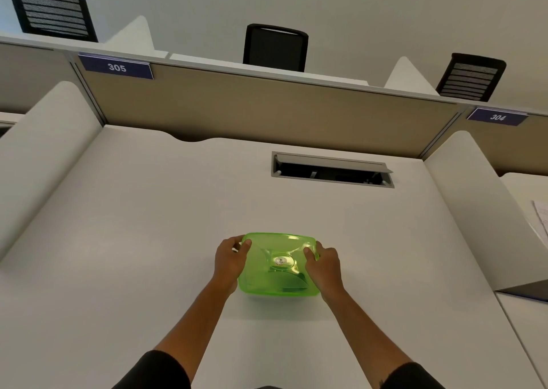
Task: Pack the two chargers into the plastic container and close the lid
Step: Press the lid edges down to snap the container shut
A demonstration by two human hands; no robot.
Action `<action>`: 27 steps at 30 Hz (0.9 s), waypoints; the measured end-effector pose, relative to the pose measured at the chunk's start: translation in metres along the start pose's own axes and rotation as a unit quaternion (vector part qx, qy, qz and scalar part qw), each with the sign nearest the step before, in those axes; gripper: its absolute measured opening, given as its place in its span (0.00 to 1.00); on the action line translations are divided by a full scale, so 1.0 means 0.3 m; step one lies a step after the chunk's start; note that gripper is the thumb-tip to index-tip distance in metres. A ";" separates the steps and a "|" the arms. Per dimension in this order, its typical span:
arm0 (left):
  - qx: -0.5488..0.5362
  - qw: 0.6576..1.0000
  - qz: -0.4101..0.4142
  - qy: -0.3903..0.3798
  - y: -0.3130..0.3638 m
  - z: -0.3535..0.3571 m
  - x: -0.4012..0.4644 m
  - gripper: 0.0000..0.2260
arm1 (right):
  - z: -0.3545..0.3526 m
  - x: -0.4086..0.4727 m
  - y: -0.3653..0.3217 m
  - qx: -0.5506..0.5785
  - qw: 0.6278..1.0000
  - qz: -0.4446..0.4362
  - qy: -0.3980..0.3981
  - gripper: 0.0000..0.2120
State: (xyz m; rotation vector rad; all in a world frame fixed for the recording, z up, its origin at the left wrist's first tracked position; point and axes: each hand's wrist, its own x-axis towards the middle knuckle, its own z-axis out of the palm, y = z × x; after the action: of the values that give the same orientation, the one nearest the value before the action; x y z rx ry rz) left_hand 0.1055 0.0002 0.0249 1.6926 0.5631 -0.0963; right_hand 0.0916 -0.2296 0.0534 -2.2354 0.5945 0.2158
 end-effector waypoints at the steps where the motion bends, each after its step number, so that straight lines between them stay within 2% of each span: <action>1: -0.007 1.000 -0.007 0.006 0.000 0.004 0.002 0.11 | 0.003 -0.003 0.000 -0.002 1.000 0.000 0.002 0.27; 9: -0.032 0.999 -0.015 0.012 -0.004 0.008 -0.002 0.14 | 0.015 -0.022 -0.006 -0.002 1.000 0.005 0.003 0.28; 11: -0.042 0.999 -0.019 0.012 -0.005 -0.002 -0.016 0.16 | -0.003 -0.021 -0.006 0.025 0.999 0.014 -0.015 0.27; 13: -0.041 0.999 -0.029 0.000 -0.011 -0.022 -0.044 0.18 | -0.036 -0.020 0.008 0.088 0.995 0.020 -0.046 0.23; 16: -0.025 0.998 -0.043 -0.028 -0.053 -0.063 -0.102 0.18 | -0.087 -0.028 0.068 0.165 0.982 0.041 -0.083 0.14; 19: -0.037 0.996 -0.061 -0.044 -0.104 -0.097 -0.167 0.17 | -0.134 -0.040 0.147 0.211 0.963 0.106 -0.131 0.16; 23: -0.070 0.992 -0.093 -0.048 -0.138 -0.112 -0.219 0.15 | -0.166 -0.045 0.215 0.280 0.922 0.168 -0.207 0.23; 27: -0.110 0.985 -0.117 -0.056 -0.141 -0.110 -0.222 0.17 | -0.160 -0.044 0.210 0.325 0.901 0.182 -0.221 0.20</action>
State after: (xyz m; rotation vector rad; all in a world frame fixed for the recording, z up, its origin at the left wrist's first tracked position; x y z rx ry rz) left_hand 0.0214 0.0148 0.0181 1.3930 0.6618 -0.2867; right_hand 0.0479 -0.2968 0.0484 -1.3570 0.7001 0.6026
